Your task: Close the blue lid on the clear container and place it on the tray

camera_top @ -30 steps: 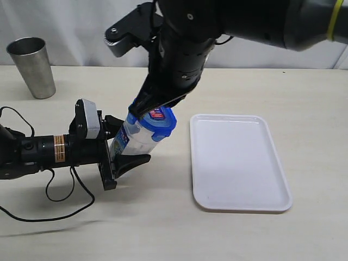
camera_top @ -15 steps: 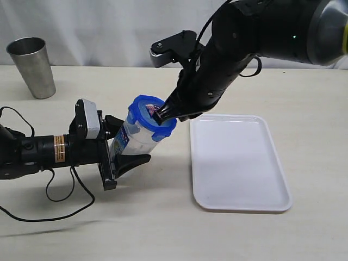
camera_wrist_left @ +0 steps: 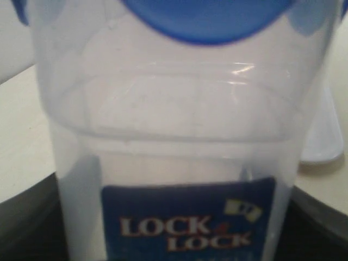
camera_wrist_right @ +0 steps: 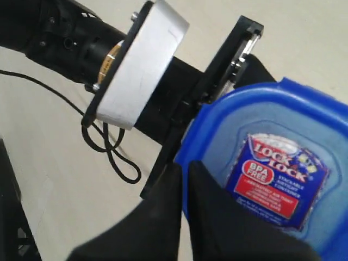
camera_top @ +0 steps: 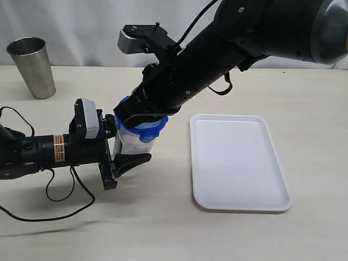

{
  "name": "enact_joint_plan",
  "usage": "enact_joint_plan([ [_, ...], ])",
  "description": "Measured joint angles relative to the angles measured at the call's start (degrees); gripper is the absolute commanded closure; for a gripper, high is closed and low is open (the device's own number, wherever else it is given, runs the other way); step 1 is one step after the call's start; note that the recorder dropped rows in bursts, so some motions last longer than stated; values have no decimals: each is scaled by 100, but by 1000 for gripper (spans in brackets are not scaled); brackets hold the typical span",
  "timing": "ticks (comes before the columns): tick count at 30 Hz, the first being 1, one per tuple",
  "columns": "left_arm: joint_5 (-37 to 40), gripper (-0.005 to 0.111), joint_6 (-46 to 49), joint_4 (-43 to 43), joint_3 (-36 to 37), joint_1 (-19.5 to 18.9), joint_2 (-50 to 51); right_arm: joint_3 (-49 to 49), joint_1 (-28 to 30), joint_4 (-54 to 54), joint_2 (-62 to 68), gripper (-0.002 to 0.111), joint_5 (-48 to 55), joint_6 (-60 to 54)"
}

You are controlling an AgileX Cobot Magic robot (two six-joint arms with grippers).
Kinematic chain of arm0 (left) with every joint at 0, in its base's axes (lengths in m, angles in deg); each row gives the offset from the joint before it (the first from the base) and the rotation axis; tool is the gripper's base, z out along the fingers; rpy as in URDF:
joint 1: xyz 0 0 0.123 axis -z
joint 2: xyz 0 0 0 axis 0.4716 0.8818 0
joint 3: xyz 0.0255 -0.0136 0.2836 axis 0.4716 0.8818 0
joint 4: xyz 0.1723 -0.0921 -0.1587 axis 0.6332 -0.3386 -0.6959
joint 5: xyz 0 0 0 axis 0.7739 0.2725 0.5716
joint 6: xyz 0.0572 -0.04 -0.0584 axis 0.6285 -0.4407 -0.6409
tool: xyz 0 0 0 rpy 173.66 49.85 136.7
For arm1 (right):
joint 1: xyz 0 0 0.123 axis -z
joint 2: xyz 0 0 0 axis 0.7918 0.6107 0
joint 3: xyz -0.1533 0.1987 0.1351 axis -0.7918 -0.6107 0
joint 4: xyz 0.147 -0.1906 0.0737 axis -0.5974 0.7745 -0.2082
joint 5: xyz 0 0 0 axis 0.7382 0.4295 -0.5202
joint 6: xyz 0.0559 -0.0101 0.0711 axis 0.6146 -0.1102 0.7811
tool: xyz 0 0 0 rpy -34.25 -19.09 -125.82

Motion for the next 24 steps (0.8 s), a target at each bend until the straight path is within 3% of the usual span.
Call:
enact_joint_plan([
  [11, 77, 107, -11, 28, 0, 0, -165, 0, -137, -185, -49, 104, 284, -299],
  [19, 110, 107, -22, 54, 0, 0, -213, -16, -137, -19, -1077, 104, 239, -501],
  [24, 148, 107, -22, 217, 0, 0, -350, -449, -40, 1048, -1818, 104, -728, 720],
])
